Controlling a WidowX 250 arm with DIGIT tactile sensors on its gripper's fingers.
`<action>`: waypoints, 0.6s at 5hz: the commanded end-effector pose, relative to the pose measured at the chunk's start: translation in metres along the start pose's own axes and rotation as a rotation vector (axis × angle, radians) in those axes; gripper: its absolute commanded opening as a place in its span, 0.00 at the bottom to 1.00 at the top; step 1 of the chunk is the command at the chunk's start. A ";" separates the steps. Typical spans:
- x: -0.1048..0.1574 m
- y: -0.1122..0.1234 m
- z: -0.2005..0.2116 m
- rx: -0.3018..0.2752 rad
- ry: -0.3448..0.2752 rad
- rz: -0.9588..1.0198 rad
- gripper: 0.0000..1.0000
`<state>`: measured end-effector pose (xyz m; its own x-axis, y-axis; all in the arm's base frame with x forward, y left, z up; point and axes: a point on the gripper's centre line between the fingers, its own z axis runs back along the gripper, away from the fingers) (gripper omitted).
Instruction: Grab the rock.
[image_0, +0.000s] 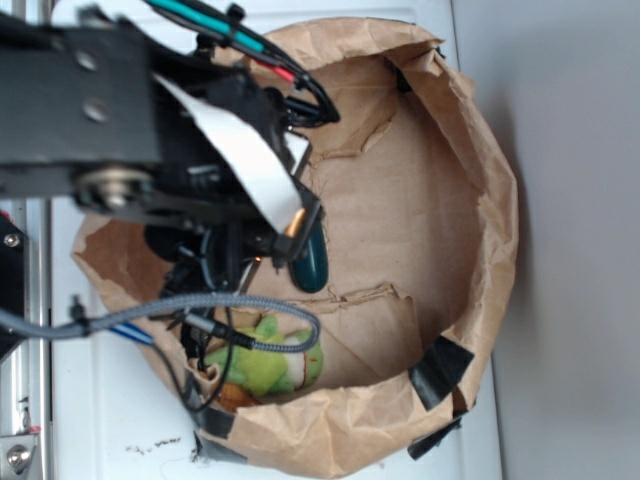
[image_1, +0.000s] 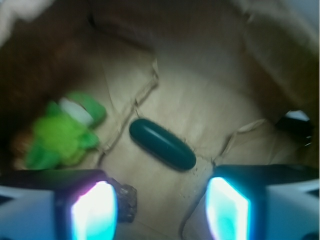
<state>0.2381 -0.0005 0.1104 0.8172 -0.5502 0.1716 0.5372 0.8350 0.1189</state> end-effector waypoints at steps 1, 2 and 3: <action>0.001 -0.002 -0.029 0.005 0.055 -0.038 1.00; -0.009 -0.017 -0.044 -0.020 0.104 -0.083 1.00; -0.013 -0.034 -0.050 -0.041 0.118 -0.109 1.00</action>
<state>0.2196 -0.0172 0.0496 0.7801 -0.6253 0.0213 0.6222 0.7789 0.0786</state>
